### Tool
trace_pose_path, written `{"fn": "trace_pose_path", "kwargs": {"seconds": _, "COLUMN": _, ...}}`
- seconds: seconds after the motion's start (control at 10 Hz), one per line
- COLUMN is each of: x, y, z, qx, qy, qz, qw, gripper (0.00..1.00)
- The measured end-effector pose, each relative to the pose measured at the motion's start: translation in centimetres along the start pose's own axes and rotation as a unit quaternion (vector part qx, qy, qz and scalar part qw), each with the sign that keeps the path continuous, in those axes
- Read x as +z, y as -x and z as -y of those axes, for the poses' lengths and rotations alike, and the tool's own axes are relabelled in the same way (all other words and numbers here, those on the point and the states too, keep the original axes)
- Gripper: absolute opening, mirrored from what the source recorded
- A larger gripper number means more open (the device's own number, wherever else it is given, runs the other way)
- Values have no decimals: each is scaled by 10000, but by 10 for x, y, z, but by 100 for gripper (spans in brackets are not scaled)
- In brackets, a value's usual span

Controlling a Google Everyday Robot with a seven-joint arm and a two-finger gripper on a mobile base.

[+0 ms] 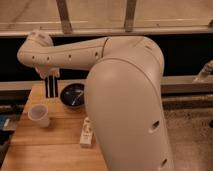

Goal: Place the eraser in the ceramic cup

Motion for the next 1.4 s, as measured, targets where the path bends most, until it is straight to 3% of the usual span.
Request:
{"fn": "trace_pose_path", "kwargs": {"seconds": 0.3, "x": 7, "y": -7, "z": -8, "qx": -215, "qy": 18, "qz": -167, "qw": 9996, "gripper": 0}}
{"fn": "trace_pose_path", "kwargs": {"seconds": 0.7, "x": 44, "y": -50, "z": -77, "qx": -942, "qy": 369, "qz": -621, "qw": 9929, "gripper": 0}}
{"fn": "trace_pose_path", "kwargs": {"seconds": 1.1, "x": 51, "y": -56, "z": -105, "qx": -1210, "qy": 555, "qz": -707, "qw": 9886, "gripper": 0}}
{"fn": "trace_pose_path", "kwargs": {"seconds": 1.4, "x": 57, "y": -55, "z": -113, "qx": -1287, "qy": 586, "qz": -684, "qw": 9876, "gripper": 0}}
